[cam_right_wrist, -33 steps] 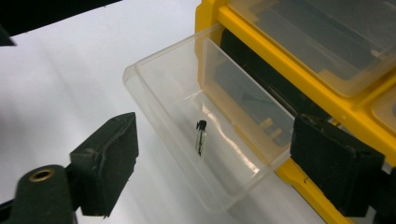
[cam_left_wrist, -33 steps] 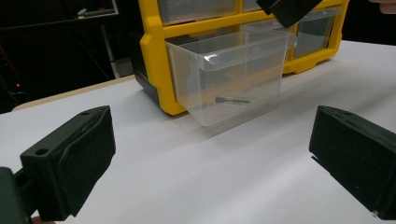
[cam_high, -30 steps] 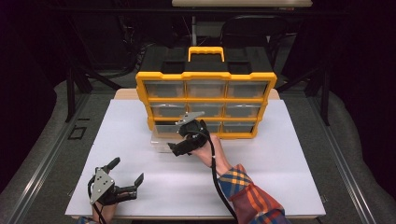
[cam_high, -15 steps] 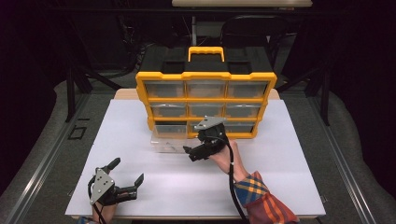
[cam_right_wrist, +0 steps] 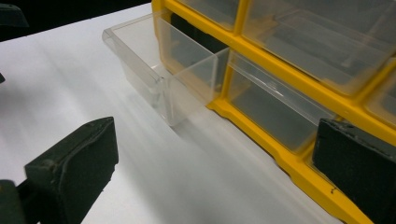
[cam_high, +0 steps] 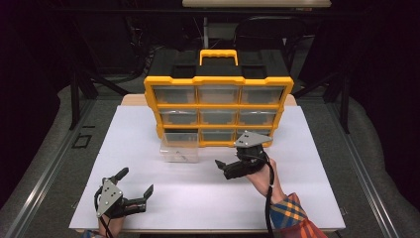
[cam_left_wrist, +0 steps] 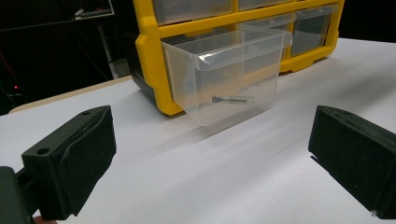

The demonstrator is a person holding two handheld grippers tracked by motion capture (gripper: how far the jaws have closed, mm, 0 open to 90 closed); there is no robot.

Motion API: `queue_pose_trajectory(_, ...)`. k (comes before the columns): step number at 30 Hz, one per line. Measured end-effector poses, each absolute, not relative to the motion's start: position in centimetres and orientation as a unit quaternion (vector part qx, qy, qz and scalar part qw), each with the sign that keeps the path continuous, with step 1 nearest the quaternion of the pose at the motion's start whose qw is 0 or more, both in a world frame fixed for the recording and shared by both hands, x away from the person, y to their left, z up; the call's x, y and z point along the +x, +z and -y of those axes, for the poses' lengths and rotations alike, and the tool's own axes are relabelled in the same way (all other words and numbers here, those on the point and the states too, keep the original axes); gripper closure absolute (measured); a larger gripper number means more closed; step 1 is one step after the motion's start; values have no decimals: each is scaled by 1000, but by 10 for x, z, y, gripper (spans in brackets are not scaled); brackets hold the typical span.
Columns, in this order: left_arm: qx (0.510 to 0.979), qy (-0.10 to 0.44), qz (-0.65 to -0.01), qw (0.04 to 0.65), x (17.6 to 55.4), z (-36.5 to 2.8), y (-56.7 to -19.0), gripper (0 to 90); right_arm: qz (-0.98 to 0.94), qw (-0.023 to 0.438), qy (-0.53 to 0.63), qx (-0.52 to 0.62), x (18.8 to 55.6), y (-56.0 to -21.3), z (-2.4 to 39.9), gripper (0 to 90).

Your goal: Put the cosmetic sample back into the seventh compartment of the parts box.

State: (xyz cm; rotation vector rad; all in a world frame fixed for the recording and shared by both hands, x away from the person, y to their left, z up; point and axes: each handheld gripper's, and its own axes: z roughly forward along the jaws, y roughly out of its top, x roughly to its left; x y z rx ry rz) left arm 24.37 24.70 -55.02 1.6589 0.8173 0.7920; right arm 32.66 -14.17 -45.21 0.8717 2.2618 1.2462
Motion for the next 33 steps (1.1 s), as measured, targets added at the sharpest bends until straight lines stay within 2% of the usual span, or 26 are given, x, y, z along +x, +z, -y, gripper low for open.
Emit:
queue_pose_trajectory(11, 697, 332, -344, 535, 244, -247, -550, 7, -795, 234, 458, 322, 306, -459, 174, 0)
queue_pose_trajectory(33, 700, 331, -346, 530, 245, -246, -551, 7, -779, 291, 459, 313, 269, -497, 219, 1)
